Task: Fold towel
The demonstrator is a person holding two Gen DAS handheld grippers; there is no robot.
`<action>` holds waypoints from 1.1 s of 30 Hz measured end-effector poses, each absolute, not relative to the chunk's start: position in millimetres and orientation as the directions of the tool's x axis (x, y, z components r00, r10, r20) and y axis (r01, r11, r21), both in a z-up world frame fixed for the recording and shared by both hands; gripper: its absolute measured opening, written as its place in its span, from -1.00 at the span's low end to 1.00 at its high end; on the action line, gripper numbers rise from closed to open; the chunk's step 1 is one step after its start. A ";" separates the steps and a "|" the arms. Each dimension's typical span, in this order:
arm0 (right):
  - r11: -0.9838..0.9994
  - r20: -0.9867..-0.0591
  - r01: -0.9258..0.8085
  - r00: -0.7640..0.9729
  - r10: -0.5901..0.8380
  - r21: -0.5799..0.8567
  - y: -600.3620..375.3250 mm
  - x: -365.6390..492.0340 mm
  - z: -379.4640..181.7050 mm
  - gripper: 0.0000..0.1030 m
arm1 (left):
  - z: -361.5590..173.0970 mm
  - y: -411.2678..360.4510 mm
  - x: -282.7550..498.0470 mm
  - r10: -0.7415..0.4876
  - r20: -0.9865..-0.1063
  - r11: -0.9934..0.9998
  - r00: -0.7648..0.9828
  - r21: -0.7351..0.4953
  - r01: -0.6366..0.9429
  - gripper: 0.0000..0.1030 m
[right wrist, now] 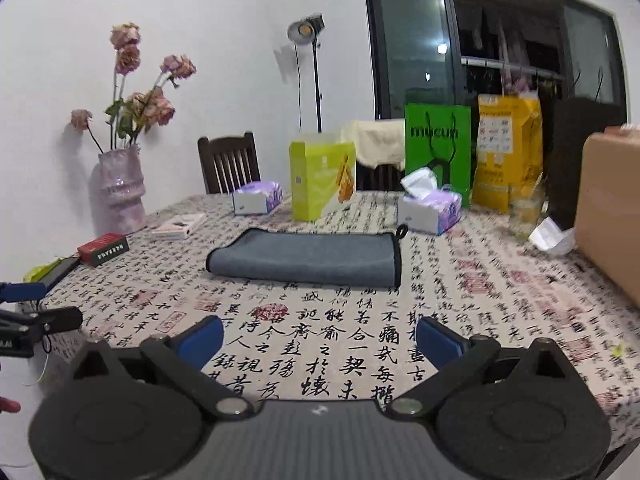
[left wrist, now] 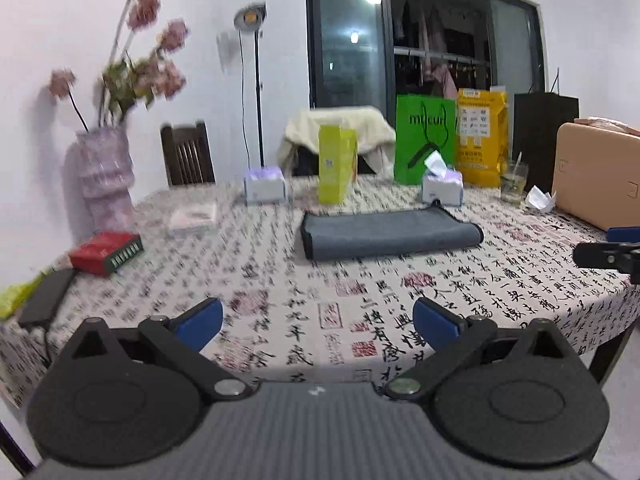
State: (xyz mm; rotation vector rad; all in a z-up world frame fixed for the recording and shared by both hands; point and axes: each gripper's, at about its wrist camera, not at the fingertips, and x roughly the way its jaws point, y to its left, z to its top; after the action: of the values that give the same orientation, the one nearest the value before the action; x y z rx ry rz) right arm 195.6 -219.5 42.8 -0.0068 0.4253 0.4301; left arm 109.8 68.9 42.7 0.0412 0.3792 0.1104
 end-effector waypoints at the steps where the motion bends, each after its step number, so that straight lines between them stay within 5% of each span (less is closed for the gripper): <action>1: 0.911 -0.388 -0.407 0.830 0.400 0.069 -220.6 188.6 43.7 1.00 | 43.1 68.9 105.1 0.129 -0.356 0.991 0.926 0.067 -0.112 1.00; 15: 0.907 -0.349 -0.416 0.843 0.409 0.060 -232.5 120.6 24.0 1.00 | 37.4 41.5 63.6 0.110 -0.320 0.990 0.941 0.120 -0.075 1.00; 33: 0.850 -0.239 -0.520 0.818 0.523 0.081 -219.6 54.3 19.5 1.00 | 4.4 24.3 17.5 0.018 -0.335 1.000 0.942 0.011 -0.015 1.00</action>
State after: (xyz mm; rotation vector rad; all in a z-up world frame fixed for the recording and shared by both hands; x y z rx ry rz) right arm 54.3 -219.6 19.5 0.0127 0.2580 0.5554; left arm 17.5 24.3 4.4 0.0085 0.3422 0.0169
